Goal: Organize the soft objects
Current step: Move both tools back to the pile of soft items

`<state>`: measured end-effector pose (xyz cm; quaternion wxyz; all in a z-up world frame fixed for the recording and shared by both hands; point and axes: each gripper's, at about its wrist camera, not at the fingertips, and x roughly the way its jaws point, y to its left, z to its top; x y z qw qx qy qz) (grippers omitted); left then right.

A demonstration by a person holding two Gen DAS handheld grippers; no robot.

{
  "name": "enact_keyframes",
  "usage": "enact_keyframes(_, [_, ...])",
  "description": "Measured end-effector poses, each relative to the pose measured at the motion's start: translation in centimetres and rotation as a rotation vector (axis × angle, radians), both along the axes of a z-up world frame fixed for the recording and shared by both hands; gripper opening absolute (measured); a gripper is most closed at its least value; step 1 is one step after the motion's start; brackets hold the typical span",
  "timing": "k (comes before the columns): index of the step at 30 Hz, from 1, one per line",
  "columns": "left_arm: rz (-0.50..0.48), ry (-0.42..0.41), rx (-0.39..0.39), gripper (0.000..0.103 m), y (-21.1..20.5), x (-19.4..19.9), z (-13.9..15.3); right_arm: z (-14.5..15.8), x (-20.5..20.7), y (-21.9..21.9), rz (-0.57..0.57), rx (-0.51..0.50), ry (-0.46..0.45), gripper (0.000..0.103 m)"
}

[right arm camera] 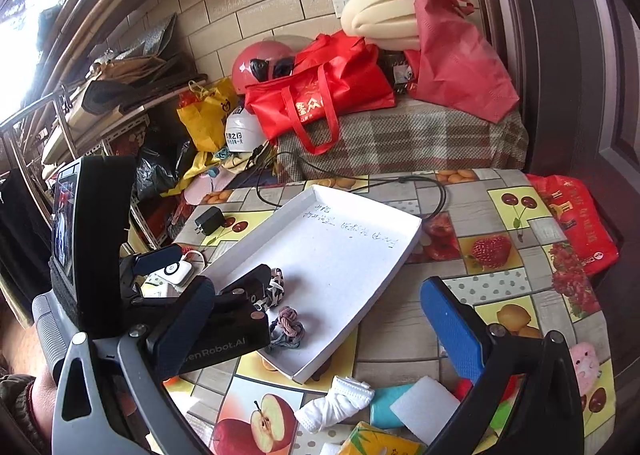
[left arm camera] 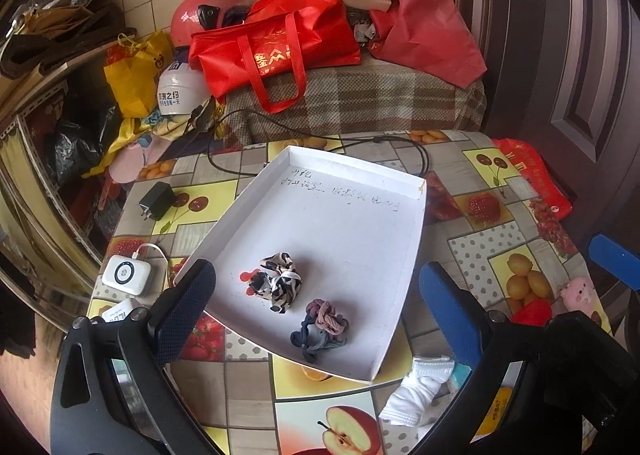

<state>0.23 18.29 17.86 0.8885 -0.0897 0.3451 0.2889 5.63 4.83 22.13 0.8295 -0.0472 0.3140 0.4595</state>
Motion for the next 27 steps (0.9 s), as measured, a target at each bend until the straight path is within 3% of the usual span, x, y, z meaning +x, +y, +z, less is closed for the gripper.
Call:
enact_keyframes(13, [-0.042,-0.039,0.018,0.103,-2.5,-1.4,2.3,6.7,-1.4,-9.7,-0.157,0.219,-0.188,0.103])
enact_keyframes(16, [-0.056,-0.046,0.022,0.103,-3.2,-1.4,2.6,8.0,-1.3,-12.2,-0.247,0.247,-0.225,0.103])
enact_keyframes(21, [-0.08,-0.045,0.02,0.103,-4.1,-1.3,2.6,7.3,-0.2,-14.1,-0.332,0.198,-0.212,0.103])
enact_keyframes(27, [-0.103,-0.02,-0.026,0.103,-4.3,-2.3,0.3,3.5,0.1,-16.6,-0.376,0.107,-0.191,0.103])
